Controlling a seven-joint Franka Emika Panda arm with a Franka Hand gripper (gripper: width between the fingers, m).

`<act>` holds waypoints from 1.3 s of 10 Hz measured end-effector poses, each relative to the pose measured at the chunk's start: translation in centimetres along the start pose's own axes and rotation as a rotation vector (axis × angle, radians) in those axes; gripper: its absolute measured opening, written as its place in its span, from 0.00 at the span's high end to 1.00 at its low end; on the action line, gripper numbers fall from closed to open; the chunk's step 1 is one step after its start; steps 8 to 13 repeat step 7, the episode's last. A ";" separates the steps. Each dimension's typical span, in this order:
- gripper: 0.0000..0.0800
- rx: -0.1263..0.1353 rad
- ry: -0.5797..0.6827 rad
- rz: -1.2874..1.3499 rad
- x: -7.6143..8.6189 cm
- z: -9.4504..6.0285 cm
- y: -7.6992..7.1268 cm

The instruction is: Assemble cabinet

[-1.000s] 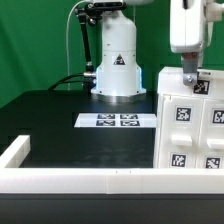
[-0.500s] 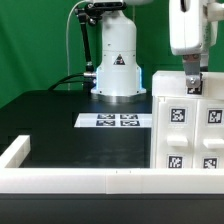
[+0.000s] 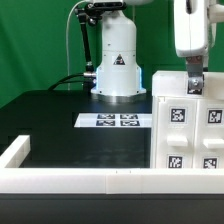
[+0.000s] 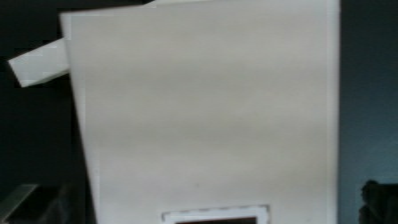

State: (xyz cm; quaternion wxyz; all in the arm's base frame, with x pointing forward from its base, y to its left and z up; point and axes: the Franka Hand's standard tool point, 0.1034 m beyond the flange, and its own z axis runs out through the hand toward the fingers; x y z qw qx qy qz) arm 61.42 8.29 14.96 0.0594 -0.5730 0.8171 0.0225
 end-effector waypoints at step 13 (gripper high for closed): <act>0.00 -0.002 0.001 -0.018 -0.1 0.1 0.1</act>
Offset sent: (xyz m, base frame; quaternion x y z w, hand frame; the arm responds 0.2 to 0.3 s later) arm 0.0000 0.0000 0.0000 0.0000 0.0000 0.0000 1.0000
